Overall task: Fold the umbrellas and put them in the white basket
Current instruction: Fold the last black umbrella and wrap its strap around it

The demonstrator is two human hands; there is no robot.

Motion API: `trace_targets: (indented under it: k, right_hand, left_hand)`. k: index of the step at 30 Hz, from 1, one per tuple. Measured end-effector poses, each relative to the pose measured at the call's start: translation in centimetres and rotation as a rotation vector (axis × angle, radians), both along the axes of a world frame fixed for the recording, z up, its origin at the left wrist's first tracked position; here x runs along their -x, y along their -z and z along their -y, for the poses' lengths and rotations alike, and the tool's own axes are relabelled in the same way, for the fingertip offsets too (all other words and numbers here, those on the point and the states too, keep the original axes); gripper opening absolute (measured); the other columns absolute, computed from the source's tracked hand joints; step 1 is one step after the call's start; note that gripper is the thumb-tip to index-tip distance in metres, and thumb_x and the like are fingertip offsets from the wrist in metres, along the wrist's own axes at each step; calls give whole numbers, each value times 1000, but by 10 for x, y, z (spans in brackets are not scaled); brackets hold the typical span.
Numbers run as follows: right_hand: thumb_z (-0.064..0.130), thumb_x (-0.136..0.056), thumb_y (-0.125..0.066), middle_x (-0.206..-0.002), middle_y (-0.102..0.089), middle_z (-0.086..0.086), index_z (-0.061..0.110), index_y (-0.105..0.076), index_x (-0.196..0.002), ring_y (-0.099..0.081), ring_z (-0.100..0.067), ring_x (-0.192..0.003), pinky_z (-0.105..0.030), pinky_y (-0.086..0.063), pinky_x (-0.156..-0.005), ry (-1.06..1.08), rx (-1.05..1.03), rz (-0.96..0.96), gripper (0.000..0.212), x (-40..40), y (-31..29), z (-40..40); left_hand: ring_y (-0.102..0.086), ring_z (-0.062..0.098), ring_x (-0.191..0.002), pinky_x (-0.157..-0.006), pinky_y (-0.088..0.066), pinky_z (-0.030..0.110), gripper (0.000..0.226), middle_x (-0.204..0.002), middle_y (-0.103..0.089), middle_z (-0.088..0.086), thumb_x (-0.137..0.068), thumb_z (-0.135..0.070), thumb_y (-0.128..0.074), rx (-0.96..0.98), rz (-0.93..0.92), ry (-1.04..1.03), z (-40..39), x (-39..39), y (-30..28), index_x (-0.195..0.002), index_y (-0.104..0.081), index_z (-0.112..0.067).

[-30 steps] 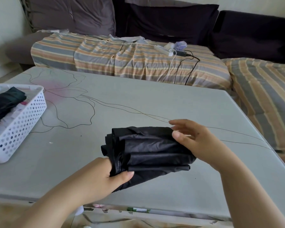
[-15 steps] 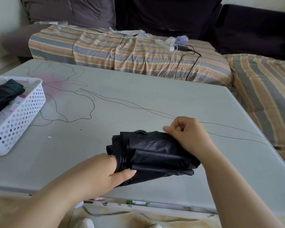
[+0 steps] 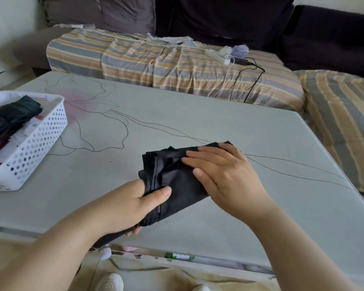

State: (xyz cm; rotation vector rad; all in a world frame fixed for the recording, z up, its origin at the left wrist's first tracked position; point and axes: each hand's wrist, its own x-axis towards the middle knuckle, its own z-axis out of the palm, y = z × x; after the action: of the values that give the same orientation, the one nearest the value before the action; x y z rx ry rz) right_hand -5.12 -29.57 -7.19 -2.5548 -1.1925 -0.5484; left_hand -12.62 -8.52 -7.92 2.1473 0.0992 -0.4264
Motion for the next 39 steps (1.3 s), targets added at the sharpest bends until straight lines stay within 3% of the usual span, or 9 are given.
trace_targets:
  k: [3,5,9,12,16,22,26,29,39]
  right_hand:
    - [39,-99,-28,-80,-68,10,23,-65,-75,-61,-15,-90,-36,-32,-106,263,91,-155,47,-5,-4,-4]
    - [40,-99,-37,-94,-67,13,29,-65,-86,-54,-13,-114,-41,-19,-117,390,51,-273,33,-10,-1,1]
    - [38,-88,-62,-122,-46,6,27,-48,-123,-49,-9,-108,-24,-41,-96,552,-815,-234,39,-3,-12,8]
    - [51,-83,-63,-111,-51,2,22,-40,-116,-56,-16,-96,-32,-49,-79,791,-1062,-830,50,5,-16,1]
    - [47,-85,-65,-112,-70,2,19,-55,-125,-68,-16,-101,-35,-54,-92,447,-1217,-1461,50,8,2,-24]
    - [25,-83,-72,-105,-73,-8,13,-60,-123,-71,-24,-96,-41,-55,-88,335,-1587,-1426,43,-7,1,-30]
    - [26,-77,-73,-114,-69,-14,7,-59,-126,-68,-28,-104,-43,-54,-90,204,-1640,-1470,55,-13,-7,-27]
    - [30,-76,-75,-123,-64,-17,7,-57,-130,-62,-33,-113,-50,-45,-102,112,-1654,-1528,61,-13,-3,-29]
    - [29,-76,-78,-101,-74,-3,19,-61,-117,-72,-22,-91,-39,-59,-79,325,-1440,-1387,45,5,-4,-38]
  left_hand:
    - [-52,15,-43,-53,-44,28,52,-47,-44,-1,-89,-58,-41,-155,39,50,7,2,1,-72,-40,-9]
    - [-50,12,-41,-56,-43,27,51,-43,-41,-3,-90,-58,-39,-220,42,52,11,4,1,-68,-35,-12]
    - [-47,11,-40,-53,-41,25,51,-46,-42,-3,-90,-59,-37,-230,57,-85,13,2,1,-70,-35,-12]
    - [-52,14,-40,-48,-40,24,51,-45,-40,-2,-92,-56,-39,-130,104,-212,14,-3,1,-66,-34,-12]
    - [-43,14,-41,-50,-39,29,55,-47,-39,1,-93,-53,-39,-128,203,-195,32,-2,5,-65,-38,-5]
    - [-46,14,-56,-56,-35,26,39,-62,-47,-1,-93,-51,-40,-289,388,-9,52,7,4,-68,-36,-21]
    - [-65,3,-76,-80,-52,21,36,-83,-69,0,-76,-56,-63,374,51,-6,39,1,-7,-92,-58,-24]
    - [-69,21,-70,-64,-56,29,33,-84,-72,4,-88,-42,-60,662,-129,6,44,5,-15,-100,-60,-11]
    - [-59,15,-66,-70,-53,35,22,-78,-65,0,-93,-41,-49,-35,359,35,52,5,14,-102,-55,-22]
